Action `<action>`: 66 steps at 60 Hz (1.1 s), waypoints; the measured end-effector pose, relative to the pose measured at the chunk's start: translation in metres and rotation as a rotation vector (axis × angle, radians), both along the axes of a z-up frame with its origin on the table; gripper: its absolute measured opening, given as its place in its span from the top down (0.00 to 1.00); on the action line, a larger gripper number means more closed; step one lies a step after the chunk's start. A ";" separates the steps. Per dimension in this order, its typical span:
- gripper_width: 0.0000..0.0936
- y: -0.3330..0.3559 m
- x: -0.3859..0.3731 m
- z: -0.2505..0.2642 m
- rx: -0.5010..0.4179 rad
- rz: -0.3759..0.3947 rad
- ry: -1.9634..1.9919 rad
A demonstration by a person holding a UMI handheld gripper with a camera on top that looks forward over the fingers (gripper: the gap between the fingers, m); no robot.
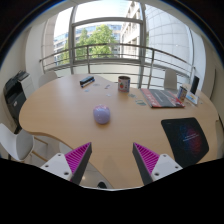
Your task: Arrange mouse
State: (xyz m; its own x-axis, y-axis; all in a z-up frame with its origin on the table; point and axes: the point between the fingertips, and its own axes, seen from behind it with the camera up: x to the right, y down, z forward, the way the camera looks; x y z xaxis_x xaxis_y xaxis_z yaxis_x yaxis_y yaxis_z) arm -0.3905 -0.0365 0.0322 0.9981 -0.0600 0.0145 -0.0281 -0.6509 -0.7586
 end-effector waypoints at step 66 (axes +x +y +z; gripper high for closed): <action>0.55 0.102 0.011 0.200 0.384 0.119 0.029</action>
